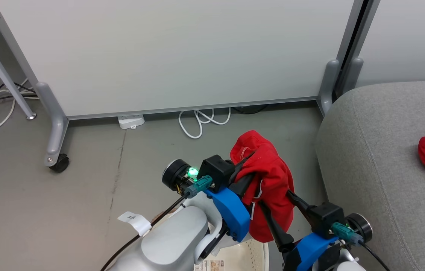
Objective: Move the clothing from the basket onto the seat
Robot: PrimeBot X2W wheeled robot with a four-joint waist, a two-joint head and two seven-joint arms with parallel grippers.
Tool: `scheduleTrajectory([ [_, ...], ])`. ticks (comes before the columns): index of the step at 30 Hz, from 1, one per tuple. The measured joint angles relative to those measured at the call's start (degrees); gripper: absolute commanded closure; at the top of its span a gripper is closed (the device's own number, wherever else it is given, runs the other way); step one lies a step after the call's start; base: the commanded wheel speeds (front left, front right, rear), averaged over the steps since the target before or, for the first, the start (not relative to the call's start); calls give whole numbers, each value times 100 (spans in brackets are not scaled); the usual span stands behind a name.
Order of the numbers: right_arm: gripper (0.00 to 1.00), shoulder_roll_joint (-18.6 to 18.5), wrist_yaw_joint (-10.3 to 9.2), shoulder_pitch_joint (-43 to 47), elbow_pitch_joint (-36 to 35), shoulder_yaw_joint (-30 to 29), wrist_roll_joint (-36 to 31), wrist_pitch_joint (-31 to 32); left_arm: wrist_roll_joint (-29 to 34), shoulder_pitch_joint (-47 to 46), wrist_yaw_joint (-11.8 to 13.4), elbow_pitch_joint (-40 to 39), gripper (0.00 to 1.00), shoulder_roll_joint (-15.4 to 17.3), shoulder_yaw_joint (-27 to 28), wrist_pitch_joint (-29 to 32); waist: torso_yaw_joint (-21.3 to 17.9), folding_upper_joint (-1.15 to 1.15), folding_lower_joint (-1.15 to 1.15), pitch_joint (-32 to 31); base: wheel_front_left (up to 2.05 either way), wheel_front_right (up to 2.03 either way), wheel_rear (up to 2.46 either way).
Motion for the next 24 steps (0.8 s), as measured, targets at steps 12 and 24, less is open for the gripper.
scheduleTrajectory([
  [12, 0, 1, 0, -653, 1036, 442, 135, -132, -23, -52, 0, 5, 100, 1, -36, 0, 76, 0, 0, 33, 0, 0, 0],
  [24, 0, 1, 0, -1204, 1742, 768, 471, -502, -113, -76, -22, 16, 100, 0, -107, 0, 100, 0, 0, 47, 0, 0, 0],
])
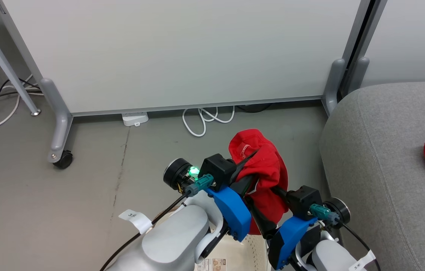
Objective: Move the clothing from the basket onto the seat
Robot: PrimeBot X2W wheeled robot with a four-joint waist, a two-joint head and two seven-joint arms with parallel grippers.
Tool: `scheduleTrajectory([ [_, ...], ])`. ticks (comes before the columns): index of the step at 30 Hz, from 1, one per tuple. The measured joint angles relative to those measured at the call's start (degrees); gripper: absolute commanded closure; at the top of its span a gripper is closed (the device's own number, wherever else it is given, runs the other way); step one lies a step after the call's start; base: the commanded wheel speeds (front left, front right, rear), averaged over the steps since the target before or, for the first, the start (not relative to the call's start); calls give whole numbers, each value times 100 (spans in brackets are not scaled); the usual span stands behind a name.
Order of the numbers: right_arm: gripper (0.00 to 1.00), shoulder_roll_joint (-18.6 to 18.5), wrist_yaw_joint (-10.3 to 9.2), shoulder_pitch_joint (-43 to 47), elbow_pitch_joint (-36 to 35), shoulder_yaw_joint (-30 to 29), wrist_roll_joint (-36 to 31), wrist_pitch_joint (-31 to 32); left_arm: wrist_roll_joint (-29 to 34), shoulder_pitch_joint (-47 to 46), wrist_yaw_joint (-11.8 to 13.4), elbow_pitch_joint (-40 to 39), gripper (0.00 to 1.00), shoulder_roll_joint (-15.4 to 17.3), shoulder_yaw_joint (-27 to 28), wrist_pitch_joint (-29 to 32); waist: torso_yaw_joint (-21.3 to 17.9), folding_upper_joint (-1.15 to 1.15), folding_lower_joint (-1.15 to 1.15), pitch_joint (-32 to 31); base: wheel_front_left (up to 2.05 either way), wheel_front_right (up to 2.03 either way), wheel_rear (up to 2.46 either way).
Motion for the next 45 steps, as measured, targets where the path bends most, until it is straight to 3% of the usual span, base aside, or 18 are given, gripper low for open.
scheduleTrajectory([
  [21, 0, -1, 0, -274, 638, 261, 324, -350, -49, -16, -1, 24, 100, 0, -46, 0, -19, 0, 0, -43, 0, 0, 0],
  [22, 17, 1, 0, -308, 642, 287, 348, -363, -51, -16, -1, 15, 100, 0, -58, 0, -18, 0, 0, -42, 0, 0, 0],
  [23, 53, 1, 0, -343, 644, 302, 359, -388, -52, -16, -1, 10, 100, 0, -65, 0, -18, 0, 0, -39, 0, 0, 0],
  [25, 96, 1, 0, -385, 672, 294, 358, -423, -60, -16, -1, 1, 100, 0, -82, 0, -13, 0, 0, -33, 0, 0, 0],
  [26, 100, 0, 0, -399, 692, 278, 355, -464, -69, -16, -1, 0, 100, 0, -91, 0, -10, 0, 0, -30, 0, 0, 0],
  [45, 100, 0, 0, -412, 775, 100, 370, -669, -36, -26, 19, 108, 100, 0, 63, 0, -62, 0, 0, -14, 0, 0, 0],
])
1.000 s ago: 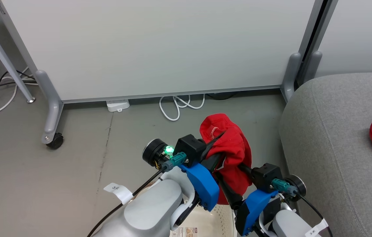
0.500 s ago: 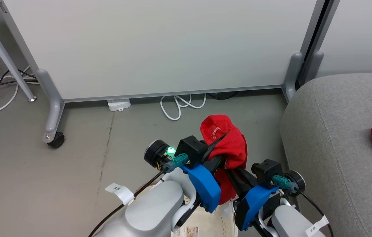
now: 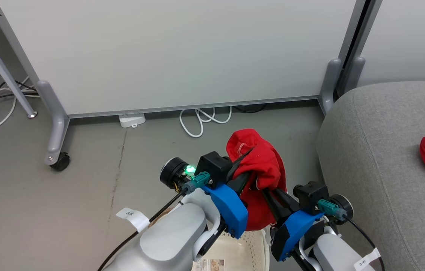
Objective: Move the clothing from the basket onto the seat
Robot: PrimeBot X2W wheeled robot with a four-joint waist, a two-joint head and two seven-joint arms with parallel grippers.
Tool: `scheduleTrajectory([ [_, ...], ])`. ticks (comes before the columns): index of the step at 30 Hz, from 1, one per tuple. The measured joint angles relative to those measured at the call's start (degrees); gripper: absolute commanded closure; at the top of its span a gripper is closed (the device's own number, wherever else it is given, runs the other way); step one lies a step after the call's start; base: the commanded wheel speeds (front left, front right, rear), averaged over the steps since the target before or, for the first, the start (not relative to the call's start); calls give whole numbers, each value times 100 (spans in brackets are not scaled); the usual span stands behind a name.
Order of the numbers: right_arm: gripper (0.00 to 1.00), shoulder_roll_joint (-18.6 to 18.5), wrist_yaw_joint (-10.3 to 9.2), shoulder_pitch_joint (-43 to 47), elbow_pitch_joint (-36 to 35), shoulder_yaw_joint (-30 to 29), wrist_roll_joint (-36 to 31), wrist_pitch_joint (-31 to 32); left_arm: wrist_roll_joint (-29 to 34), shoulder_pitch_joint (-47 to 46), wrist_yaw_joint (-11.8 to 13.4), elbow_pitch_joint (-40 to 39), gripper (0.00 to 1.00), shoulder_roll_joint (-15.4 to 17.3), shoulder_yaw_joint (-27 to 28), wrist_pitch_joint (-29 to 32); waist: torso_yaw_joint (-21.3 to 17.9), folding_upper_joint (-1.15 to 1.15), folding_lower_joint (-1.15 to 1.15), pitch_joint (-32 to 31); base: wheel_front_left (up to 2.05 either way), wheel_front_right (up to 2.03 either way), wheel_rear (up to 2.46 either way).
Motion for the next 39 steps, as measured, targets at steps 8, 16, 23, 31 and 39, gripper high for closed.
scheduleTrajectory([
  [8, 100, 0, 0, 7, -7, -21, 0, -24, 57, 5, -19, -1, 81, 0, 13, 0, -21, 0, 0, -1, 0, 0, 0],
  [16, 100, 0, 0, 13, 1, -29, -16, -45, 142, 27, -19, -29, 0, -1, 32, -1, -17, 0, 0, -43, 0, 0, 0],
  [23, 100, 0, 0, 15, 16, -16, -16, -45, 155, 46, -19, -33, 0, -1, 45, -1, -21, 0, 0, -76, 0, 0, 0],
  [31, 100, 0, 0, 15, 29, -15, -19, -46, 157, 60, -14, -33, 0, -1, 63, -1, -34, 0, 0, -86, 0, 0, 0],
  [39, 100, 0, 0, 73, -98, -214, -123, -53, 524, 413, 122, -401, 0, 73, 673, -2, -63, 0, 0, -34, 0, 0, 0],
])
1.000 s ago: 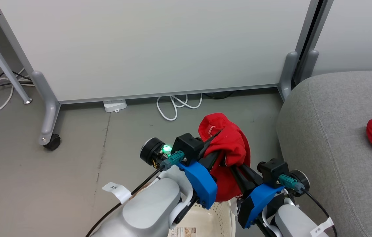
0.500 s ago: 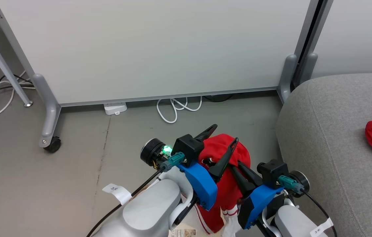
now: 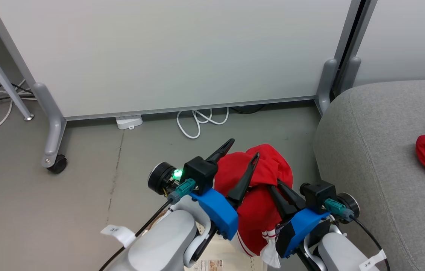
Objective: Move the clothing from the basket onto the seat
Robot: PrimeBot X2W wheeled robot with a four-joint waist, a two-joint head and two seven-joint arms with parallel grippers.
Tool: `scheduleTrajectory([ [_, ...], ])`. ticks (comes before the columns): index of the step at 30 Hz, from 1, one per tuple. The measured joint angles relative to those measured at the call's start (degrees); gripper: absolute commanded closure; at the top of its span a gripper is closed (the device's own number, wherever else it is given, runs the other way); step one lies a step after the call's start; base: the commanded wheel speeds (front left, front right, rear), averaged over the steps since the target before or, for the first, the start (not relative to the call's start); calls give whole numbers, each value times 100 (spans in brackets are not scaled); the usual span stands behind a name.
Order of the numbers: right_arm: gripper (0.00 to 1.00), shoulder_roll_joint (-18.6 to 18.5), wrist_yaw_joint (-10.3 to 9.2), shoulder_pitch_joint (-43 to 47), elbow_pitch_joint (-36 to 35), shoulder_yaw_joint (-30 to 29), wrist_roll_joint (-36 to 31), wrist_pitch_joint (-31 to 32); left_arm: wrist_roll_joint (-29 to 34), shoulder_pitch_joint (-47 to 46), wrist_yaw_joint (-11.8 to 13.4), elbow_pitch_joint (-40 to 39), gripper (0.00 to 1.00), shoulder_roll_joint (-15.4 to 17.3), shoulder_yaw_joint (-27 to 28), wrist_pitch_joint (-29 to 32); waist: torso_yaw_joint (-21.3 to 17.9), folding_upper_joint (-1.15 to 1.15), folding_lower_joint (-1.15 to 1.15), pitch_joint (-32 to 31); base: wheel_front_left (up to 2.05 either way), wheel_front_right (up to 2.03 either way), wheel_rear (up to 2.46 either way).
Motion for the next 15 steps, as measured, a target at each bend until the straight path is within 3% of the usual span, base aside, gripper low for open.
scheduleTrajectory([
  [5, 100, 0, 0, 87, -190, -143, -85, -2, 485, 606, 7, -594, 0, 183, 619, 0, -43, 0, 0, 40, 0, 0, 0],
  [15, 100, 0, 0, 351, -662, -279, -221, 52, 1284, 1789, -380, -1575, 0, 356, 1705, 0, -169, 0, 0, 53, 0, 0, 0],
])
